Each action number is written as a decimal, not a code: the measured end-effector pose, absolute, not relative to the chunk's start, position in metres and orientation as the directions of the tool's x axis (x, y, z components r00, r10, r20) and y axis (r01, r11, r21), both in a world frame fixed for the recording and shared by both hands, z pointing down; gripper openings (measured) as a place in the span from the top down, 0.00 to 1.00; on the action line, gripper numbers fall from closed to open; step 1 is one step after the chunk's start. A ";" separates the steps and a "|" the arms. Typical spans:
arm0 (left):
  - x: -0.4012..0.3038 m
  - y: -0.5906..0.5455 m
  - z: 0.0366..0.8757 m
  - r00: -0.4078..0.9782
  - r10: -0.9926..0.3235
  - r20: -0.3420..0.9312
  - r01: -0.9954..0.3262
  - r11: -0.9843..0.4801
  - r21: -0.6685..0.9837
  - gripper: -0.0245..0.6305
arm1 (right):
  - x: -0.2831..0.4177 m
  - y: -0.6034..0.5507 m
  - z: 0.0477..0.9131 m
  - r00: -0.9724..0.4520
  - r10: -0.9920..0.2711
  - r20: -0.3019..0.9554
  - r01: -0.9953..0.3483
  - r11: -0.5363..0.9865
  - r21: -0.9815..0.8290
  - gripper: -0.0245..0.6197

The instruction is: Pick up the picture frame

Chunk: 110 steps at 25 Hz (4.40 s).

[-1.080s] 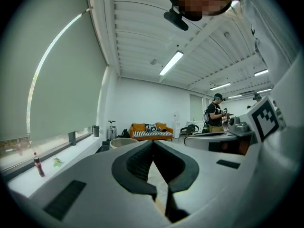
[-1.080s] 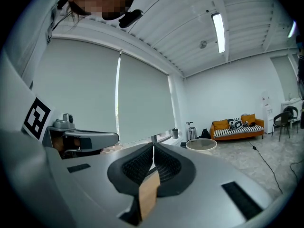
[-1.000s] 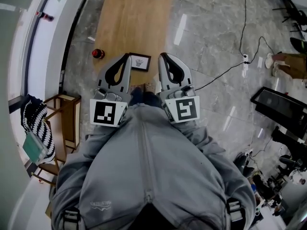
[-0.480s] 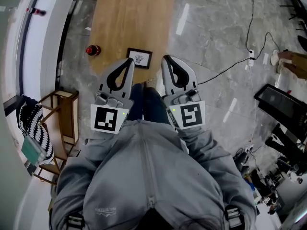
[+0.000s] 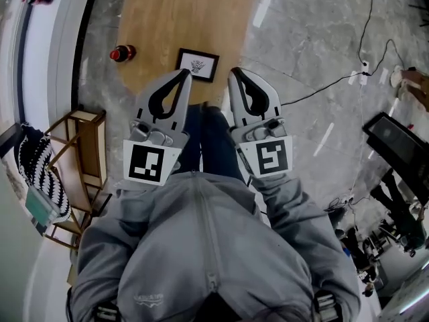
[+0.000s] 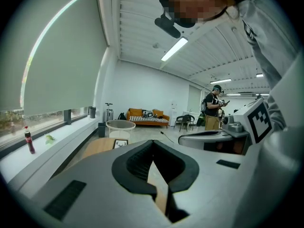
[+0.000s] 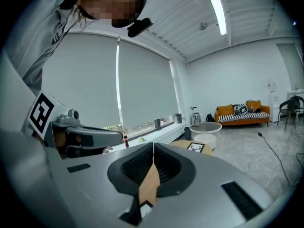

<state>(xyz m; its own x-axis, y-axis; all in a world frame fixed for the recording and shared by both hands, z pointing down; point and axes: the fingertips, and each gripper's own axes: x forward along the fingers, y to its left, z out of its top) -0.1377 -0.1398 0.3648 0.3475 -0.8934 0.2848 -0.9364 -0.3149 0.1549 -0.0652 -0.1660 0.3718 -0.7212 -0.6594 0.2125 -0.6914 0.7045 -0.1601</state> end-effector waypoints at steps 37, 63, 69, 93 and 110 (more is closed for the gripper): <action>-0.174 -0.145 0.656 0.373 -0.809 0.455 -0.928 -0.318 0.194 0.94 | -0.078 -0.169 0.642 -0.716 -0.586 0.380 -0.682 0.705 -0.197 0.91; -0.193 -0.123 0.777 0.360 -0.672 0.647 -0.931 -0.302 0.204 0.93 | -0.068 -0.147 0.738 -0.645 -0.512 0.566 -0.722 0.651 -0.234 0.91; -0.198 -0.123 0.795 0.357 -0.629 0.690 -0.932 -0.286 0.222 0.93 | -0.066 -0.147 0.750 -0.639 -0.496 0.588 -0.723 0.649 -0.238 0.91; -0.190 -0.127 0.829 0.347 -0.538 0.769 -0.936 -0.249 0.248 0.76 | -0.035 -0.157 0.780 -0.600 -0.488 0.634 -0.762 0.588 -0.270 0.91; -0.115 -0.143 0.833 0.345 -0.497 0.796 -0.930 -0.299 0.216 0.77 | 0.039 -0.157 0.799 -0.549 -0.506 0.666 -0.812 0.511 -0.282 0.91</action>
<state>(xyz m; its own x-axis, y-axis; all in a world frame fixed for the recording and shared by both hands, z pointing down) -0.1155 -0.1433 0.8330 0.3451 -0.4972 0.7961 -0.9295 -0.2986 0.2164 0.0387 -0.1570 0.7993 -0.5488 -0.5058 0.6656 -0.8124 0.5105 -0.2818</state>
